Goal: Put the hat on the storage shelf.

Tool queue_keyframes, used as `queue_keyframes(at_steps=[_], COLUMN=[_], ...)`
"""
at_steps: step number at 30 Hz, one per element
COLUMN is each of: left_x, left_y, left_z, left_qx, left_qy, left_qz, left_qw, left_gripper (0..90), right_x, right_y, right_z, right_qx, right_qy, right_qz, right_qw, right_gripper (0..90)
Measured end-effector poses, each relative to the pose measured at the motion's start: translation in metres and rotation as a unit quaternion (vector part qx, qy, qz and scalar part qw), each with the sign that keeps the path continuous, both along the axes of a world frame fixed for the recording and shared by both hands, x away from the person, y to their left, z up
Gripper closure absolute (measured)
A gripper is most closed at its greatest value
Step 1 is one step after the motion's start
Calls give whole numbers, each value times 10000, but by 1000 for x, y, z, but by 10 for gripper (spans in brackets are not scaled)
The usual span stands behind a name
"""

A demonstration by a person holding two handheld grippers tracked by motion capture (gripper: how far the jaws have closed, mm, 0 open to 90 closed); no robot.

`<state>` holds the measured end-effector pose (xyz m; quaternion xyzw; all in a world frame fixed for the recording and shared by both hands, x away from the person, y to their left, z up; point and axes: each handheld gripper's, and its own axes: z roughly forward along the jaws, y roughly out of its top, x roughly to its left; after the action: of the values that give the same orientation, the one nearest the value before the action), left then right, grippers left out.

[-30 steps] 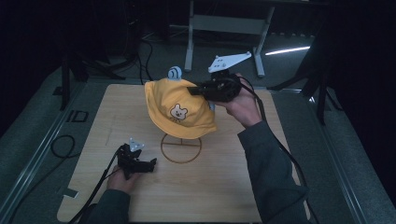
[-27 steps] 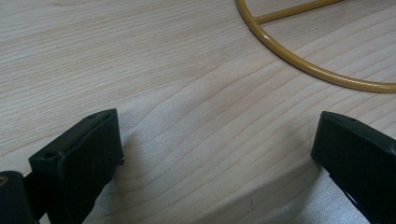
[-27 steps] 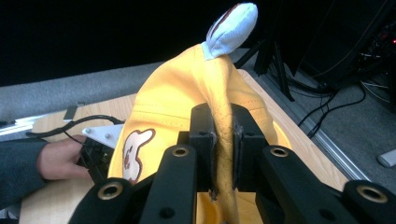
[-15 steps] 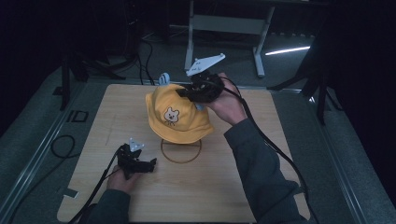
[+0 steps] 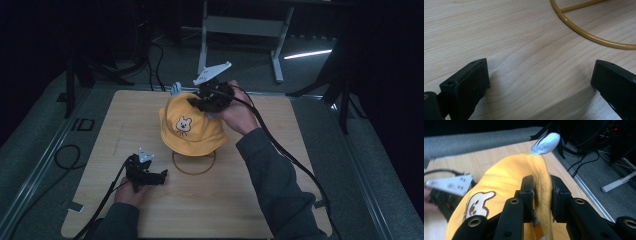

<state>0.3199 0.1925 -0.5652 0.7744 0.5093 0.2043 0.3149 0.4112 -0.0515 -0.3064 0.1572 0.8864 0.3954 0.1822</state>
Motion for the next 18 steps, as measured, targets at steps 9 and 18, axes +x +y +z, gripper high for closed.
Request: queue_keyframes(at_steps=[9,18], left_x=[0,0], left_y=[0,0], left_z=[0,0], left_qx=[8,1], left_qy=[2,2], left_qz=[-5,0], left_qw=[10000,10000], left_gripper=[19,19], right_x=[3,-4], right_y=[-2,-12], right_z=[0,5], right_qx=[0,218], right_qy=[-43,122], right_qz=[-327,-309], right_qw=[9995,9992], right_gripper=[672,332])
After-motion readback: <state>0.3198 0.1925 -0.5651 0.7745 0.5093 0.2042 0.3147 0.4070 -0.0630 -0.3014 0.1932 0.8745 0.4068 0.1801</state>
